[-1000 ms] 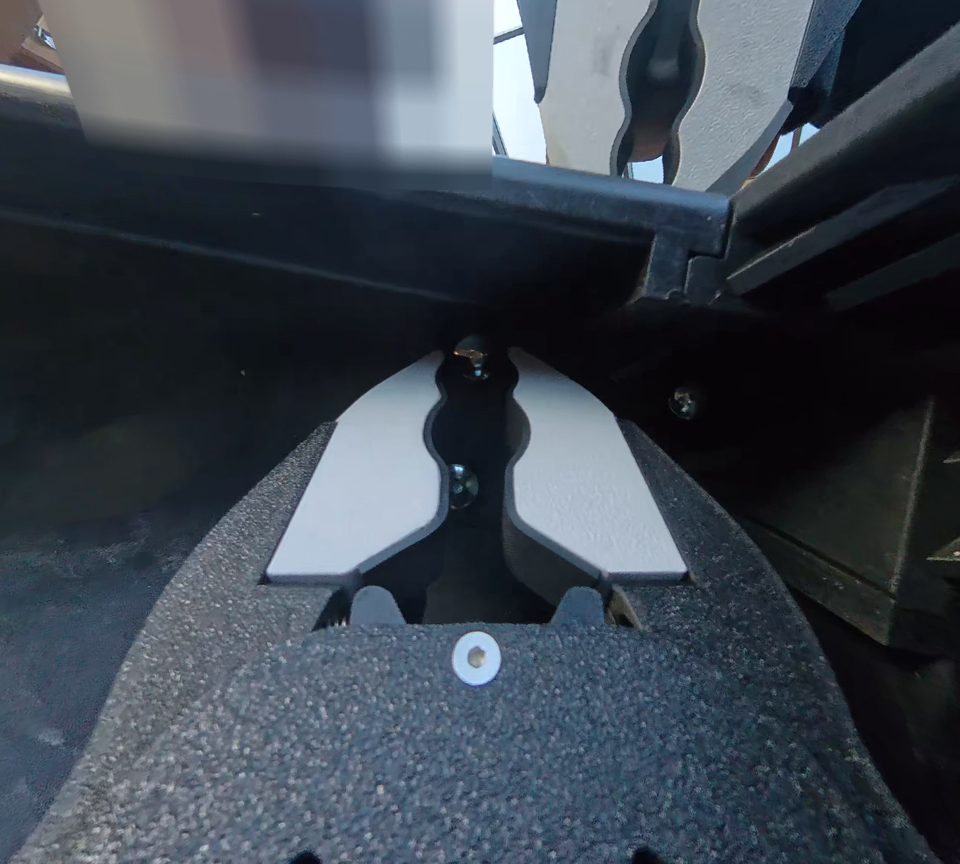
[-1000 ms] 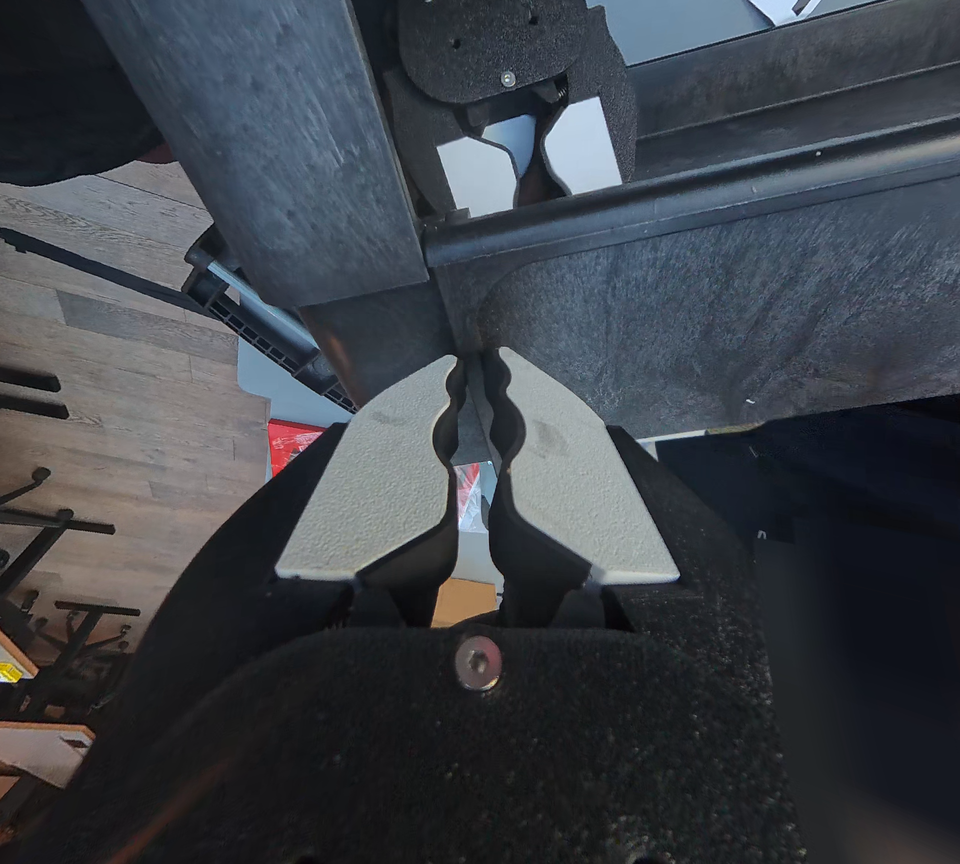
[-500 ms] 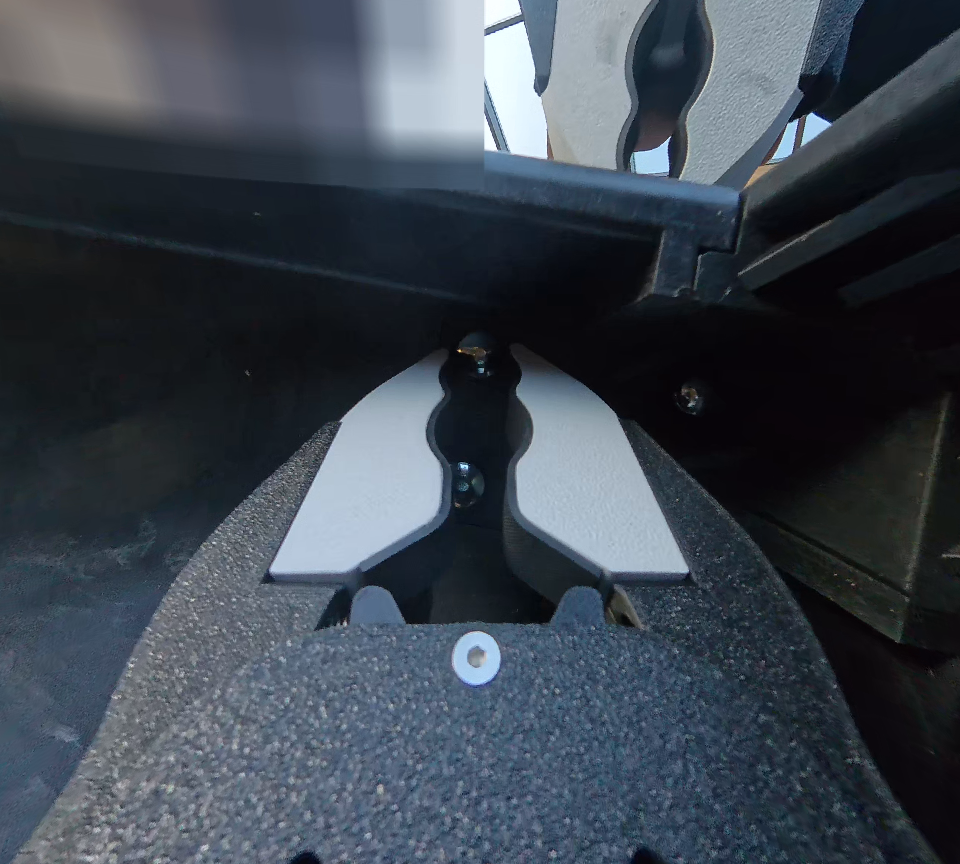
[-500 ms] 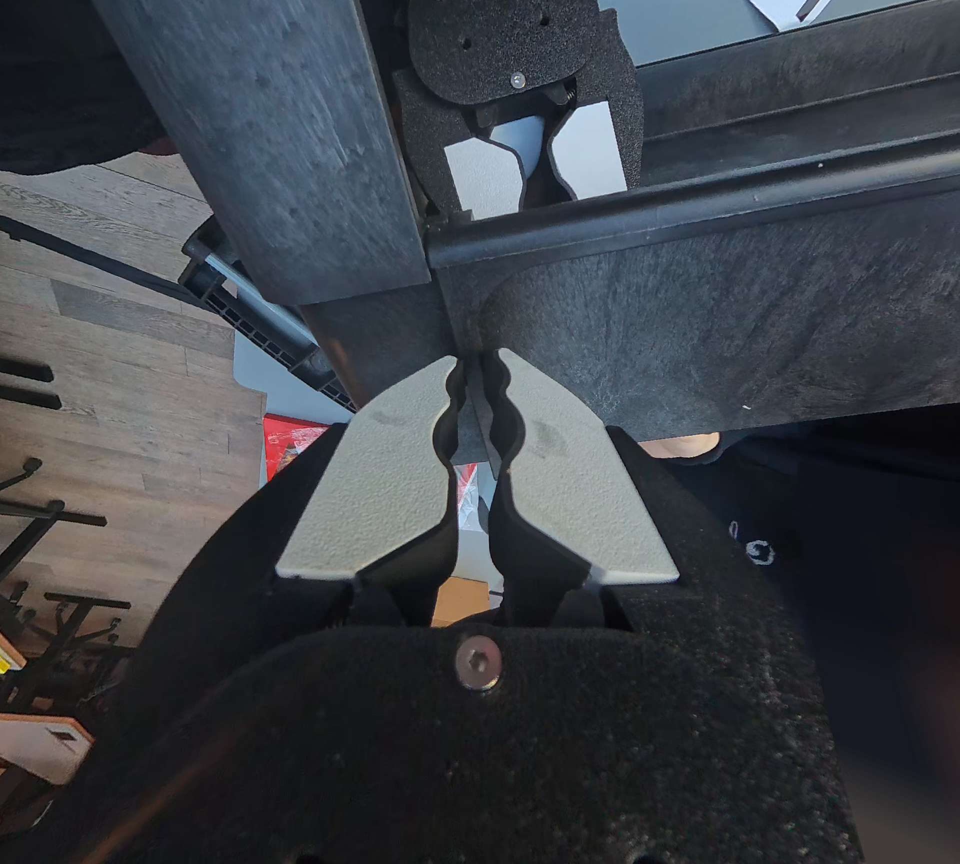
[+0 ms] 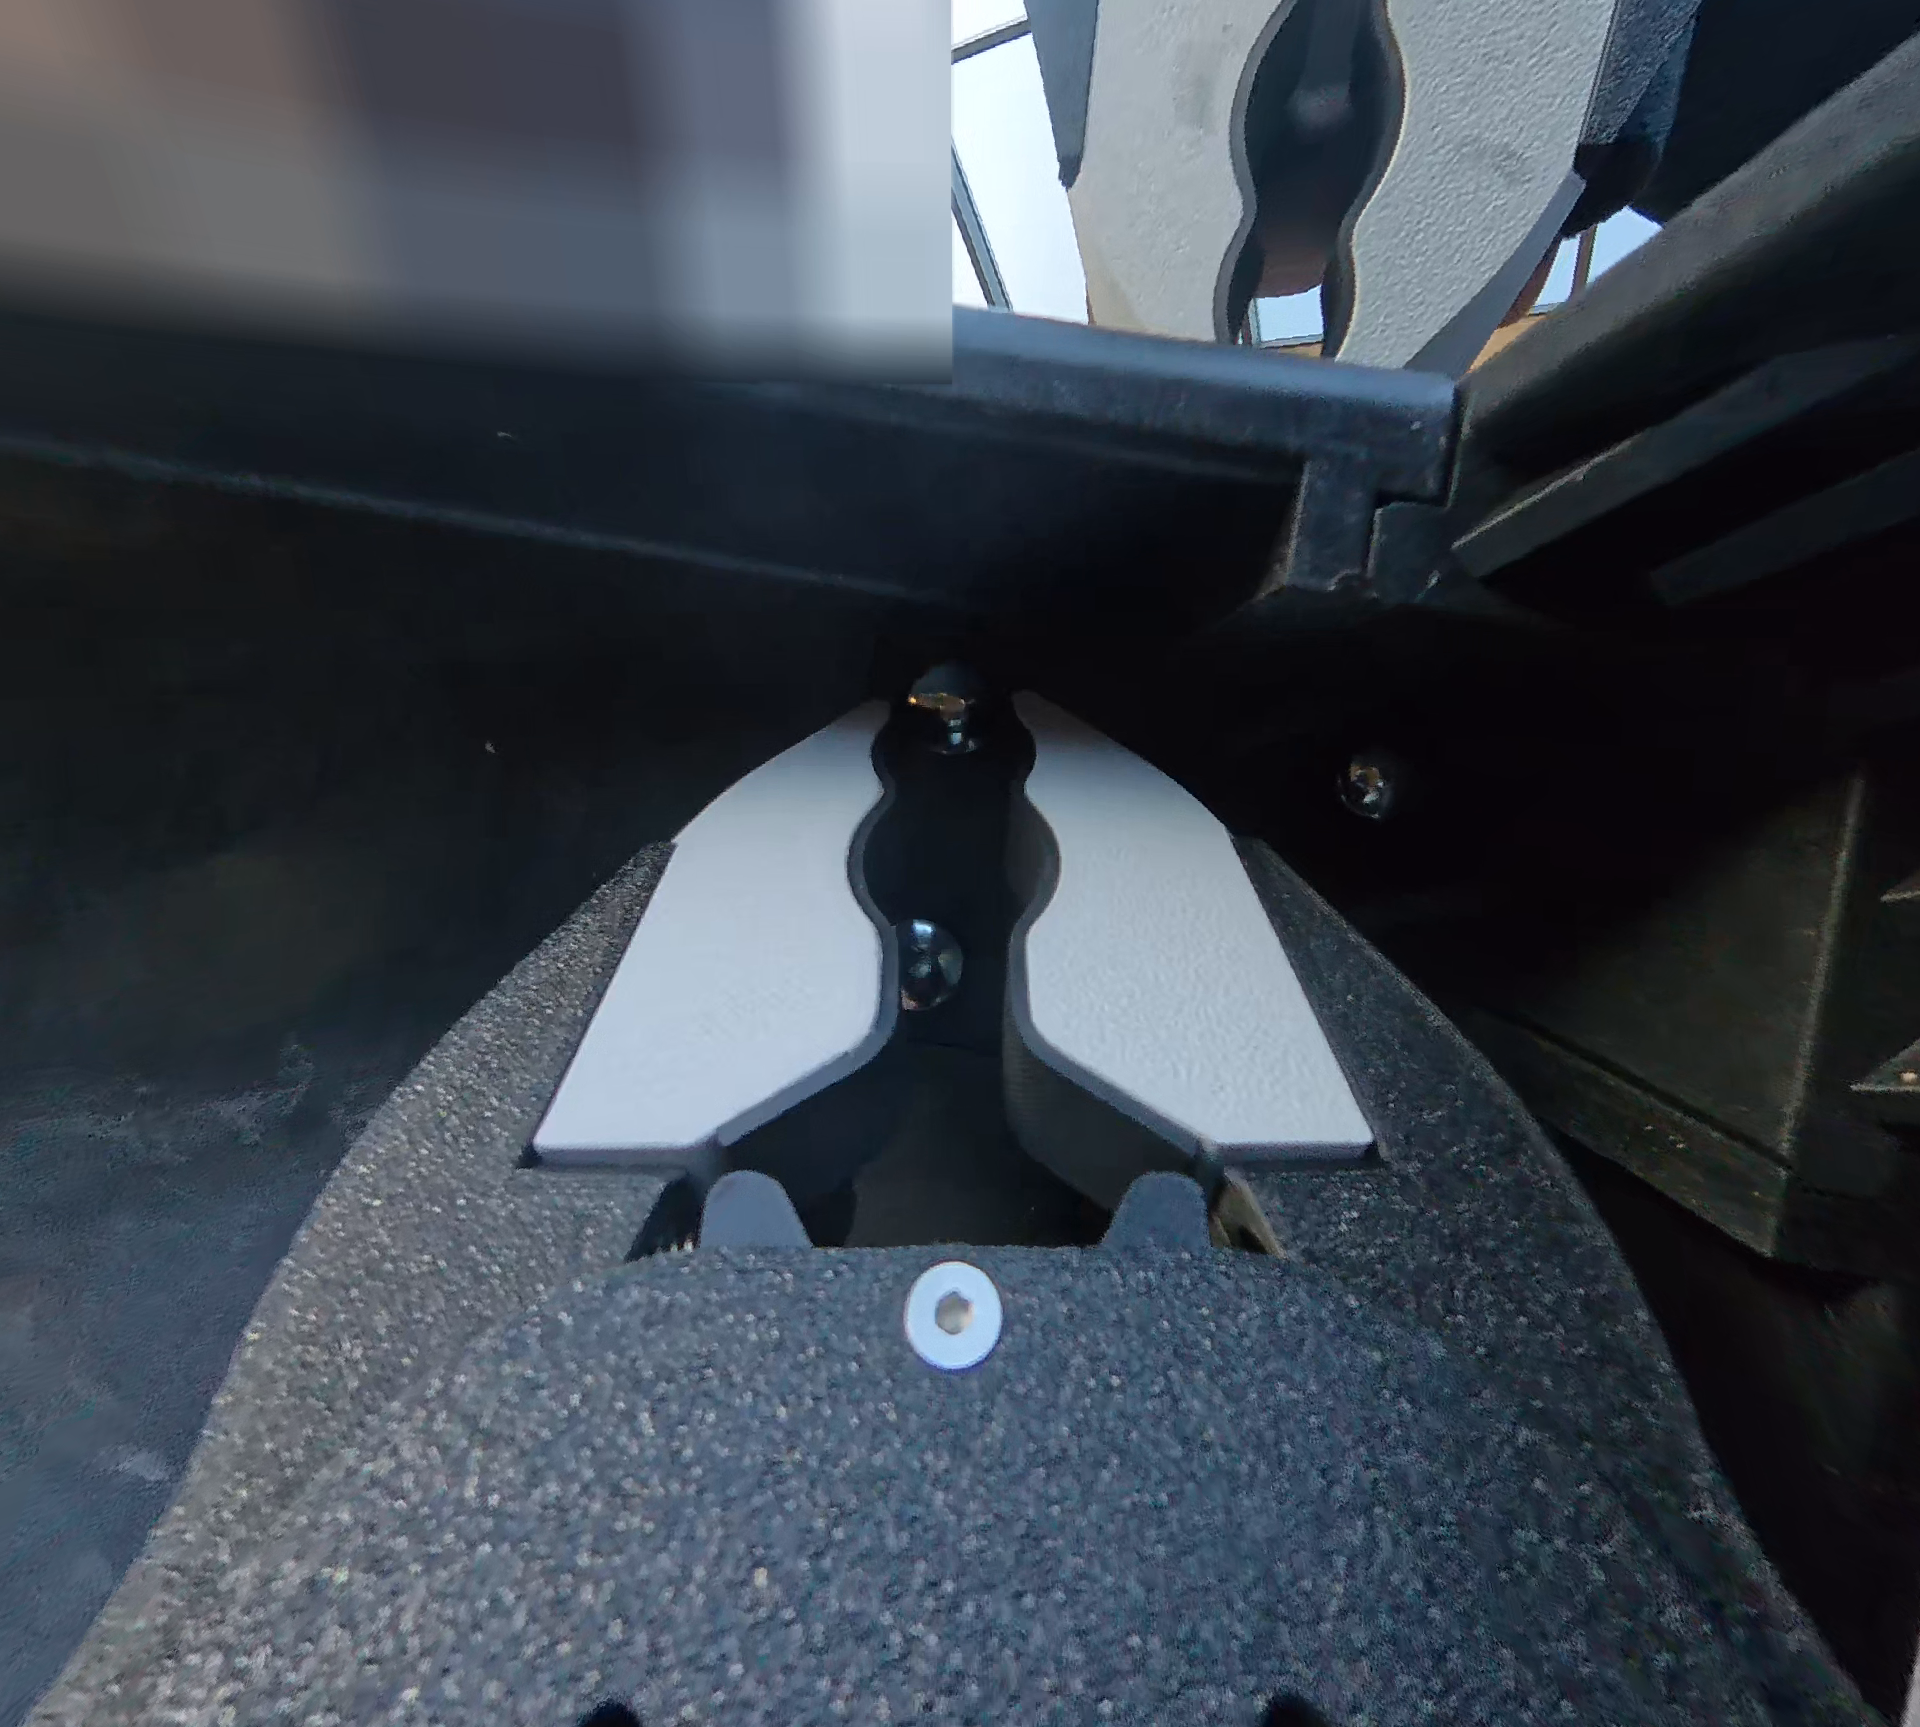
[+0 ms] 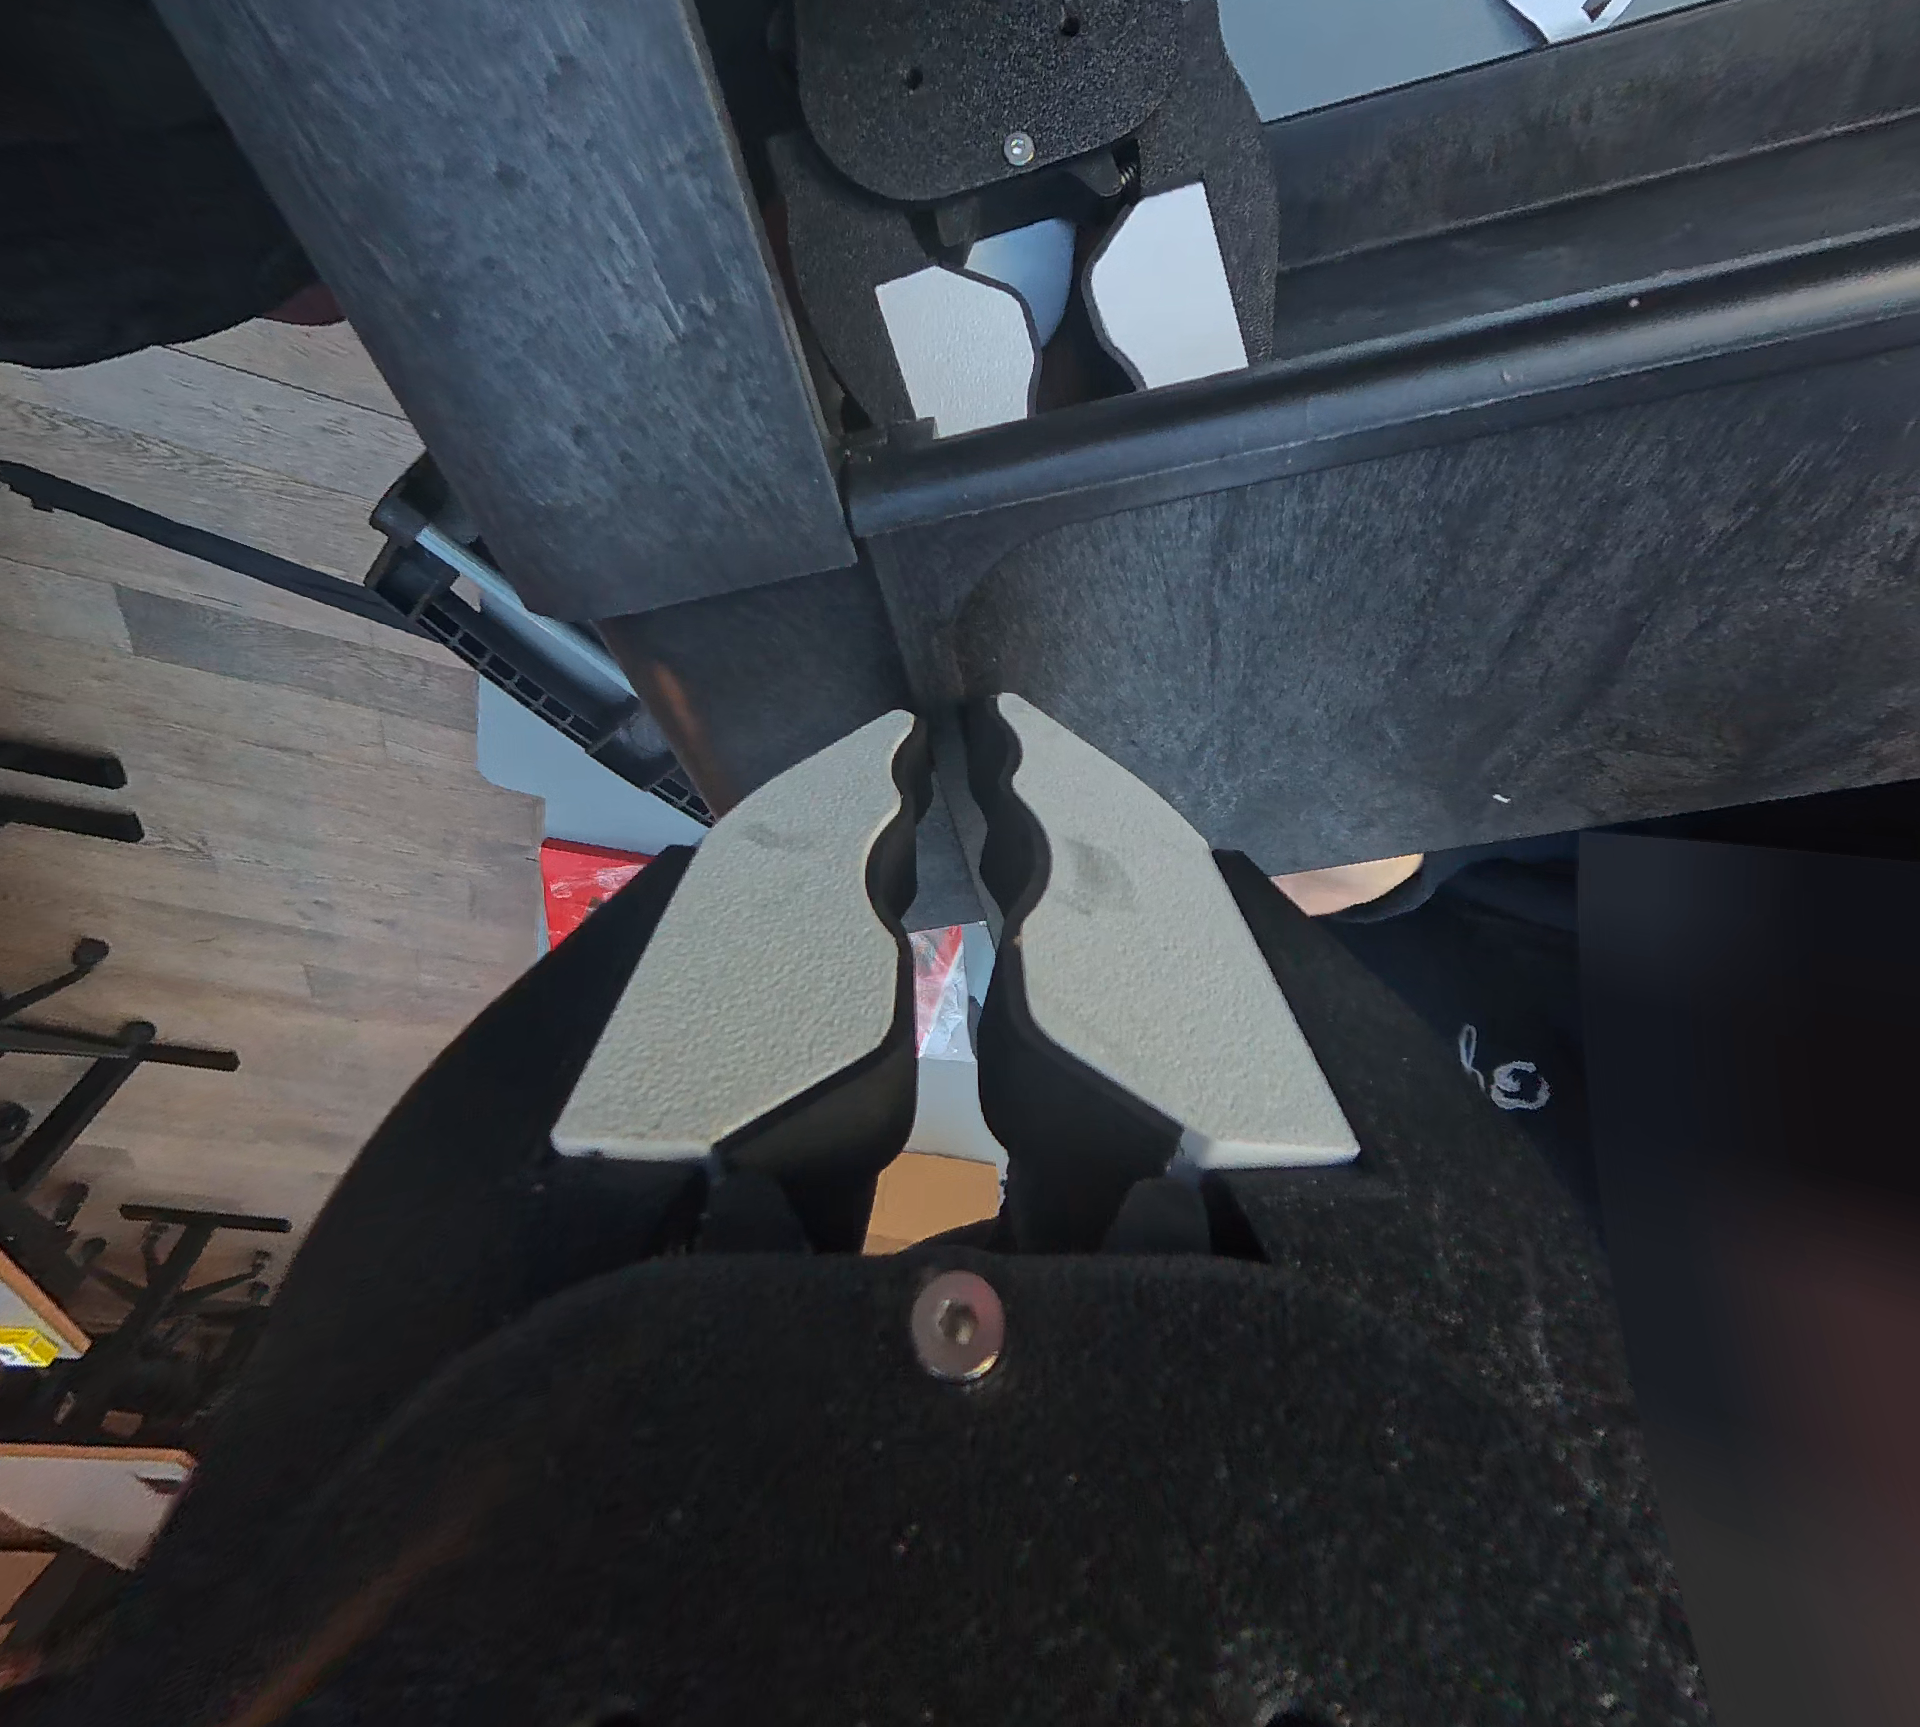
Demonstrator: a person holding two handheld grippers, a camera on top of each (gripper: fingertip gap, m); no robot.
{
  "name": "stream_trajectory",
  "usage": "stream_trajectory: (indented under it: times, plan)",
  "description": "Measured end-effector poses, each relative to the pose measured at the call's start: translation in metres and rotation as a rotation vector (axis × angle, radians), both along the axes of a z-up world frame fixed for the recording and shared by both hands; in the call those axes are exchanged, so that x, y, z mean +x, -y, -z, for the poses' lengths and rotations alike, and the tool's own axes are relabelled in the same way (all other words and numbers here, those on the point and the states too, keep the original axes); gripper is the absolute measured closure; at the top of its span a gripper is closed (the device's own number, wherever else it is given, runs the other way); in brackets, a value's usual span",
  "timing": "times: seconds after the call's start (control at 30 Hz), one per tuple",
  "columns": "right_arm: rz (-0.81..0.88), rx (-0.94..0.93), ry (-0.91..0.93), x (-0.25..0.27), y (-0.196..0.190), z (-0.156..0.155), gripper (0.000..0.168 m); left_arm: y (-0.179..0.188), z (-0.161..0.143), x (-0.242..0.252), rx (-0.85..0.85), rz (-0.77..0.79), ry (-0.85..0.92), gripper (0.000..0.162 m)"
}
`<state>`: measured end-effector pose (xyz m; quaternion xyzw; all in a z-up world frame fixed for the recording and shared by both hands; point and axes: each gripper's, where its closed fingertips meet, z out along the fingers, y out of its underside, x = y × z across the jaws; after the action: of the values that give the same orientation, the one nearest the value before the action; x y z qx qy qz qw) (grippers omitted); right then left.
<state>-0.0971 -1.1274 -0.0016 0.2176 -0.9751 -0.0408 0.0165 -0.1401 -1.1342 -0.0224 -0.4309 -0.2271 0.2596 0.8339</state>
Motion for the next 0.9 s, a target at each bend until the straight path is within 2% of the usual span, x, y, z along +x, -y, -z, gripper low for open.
stream_trajectory:
  times: [0.07,0.13,0.23,0.37,0.9]
  plan:
    - [0.008,0.0,-0.005,0.0,0.0,0.0,0.159,0.008,0.004,0.005,0.034,-0.006,-0.008,0.145]
    - [0.01,0.002,-0.013,0.0,-0.001,0.0,0.159,0.019,0.02,0.006,0.082,0.003,0.037,0.142]
    - [0.005,0.005,-0.014,0.0,-0.001,0.0,0.159,0.018,0.045,0.003,0.063,0.016,0.104,0.142]
    - [-0.006,0.012,-0.015,0.0,0.0,0.0,0.159,0.002,0.047,0.003,-0.01,0.029,0.104,0.146]
    - [-0.011,-0.002,-0.005,-0.001,-0.001,0.0,0.16,0.0,0.048,-0.002,-0.031,-0.005,0.122,0.147]
